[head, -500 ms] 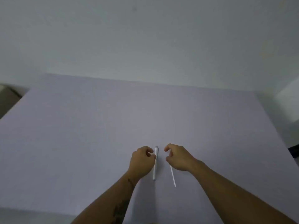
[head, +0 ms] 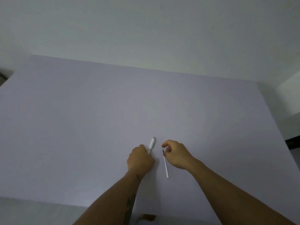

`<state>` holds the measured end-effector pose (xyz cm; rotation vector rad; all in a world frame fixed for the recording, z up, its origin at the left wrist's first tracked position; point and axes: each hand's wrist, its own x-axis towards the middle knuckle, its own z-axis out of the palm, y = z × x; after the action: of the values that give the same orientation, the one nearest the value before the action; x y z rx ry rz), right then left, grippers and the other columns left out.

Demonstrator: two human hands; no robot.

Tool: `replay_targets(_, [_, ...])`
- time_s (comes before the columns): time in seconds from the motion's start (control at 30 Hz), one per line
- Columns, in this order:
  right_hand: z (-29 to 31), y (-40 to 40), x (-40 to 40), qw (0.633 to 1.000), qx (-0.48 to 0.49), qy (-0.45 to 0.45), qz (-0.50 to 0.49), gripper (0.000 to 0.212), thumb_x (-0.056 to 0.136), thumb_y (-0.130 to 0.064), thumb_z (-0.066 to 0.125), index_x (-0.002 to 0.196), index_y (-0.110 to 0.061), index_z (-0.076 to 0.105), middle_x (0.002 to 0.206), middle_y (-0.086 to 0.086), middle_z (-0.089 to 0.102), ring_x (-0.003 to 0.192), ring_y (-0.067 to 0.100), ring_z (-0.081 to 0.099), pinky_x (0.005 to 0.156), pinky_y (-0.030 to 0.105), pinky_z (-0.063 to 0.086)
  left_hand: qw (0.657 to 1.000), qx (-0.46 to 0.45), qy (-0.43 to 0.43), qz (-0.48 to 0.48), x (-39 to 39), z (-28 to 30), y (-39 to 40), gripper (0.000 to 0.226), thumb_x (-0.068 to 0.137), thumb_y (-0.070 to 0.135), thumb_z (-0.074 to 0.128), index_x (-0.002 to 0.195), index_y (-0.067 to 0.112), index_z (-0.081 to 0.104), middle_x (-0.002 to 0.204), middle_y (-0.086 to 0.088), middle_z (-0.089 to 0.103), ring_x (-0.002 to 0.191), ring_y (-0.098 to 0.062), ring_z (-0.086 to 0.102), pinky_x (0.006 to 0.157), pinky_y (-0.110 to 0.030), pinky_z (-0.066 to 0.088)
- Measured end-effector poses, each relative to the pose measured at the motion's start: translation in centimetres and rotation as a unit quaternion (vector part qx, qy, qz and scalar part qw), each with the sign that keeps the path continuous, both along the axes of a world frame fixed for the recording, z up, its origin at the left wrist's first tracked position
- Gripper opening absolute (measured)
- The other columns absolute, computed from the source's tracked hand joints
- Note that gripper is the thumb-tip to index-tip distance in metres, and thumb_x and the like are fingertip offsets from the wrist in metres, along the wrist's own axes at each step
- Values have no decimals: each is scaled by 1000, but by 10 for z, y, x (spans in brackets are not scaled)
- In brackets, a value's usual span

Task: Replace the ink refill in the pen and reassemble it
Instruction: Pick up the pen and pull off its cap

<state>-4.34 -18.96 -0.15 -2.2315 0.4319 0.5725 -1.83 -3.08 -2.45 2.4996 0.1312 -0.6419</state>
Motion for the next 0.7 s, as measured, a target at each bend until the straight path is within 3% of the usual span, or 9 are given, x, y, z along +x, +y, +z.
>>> replay_targets(0.23, [13,16,16,988,108,-10,-111,29,91,-19,58,119,-17,66,110,5,68,97,21,66,86,32,55,995,-75,-1,62,-1,22,9,21,88,21,59,70,28,49,71,7,57,60,-8,52,49,-19,38])
replay_targets(0.37, [27,27,27,966,188,-27,-176,13,92,-22,59,96,-17,70,88,4,72,68,14,64,61,26,55,990,-126,-32,55,4,42,9,15,89,21,64,77,23,55,72,3,59,60,-10,53,53,-20,41])
replay_targets(0.43, [32,32,32,955,222,-39,-192,13,89,-24,62,86,-14,70,82,4,71,60,12,61,56,23,53,987,-144,-48,45,6,50,10,11,87,20,67,81,19,58,72,2,60,60,-11,53,54,-21,41])
replay_targets(0.7, [45,38,47,923,309,-58,-222,16,88,-16,70,81,-2,72,74,11,63,63,18,54,66,29,54,982,-171,-71,36,11,71,23,10,89,15,66,81,18,60,73,-2,63,60,-12,54,55,-22,43])
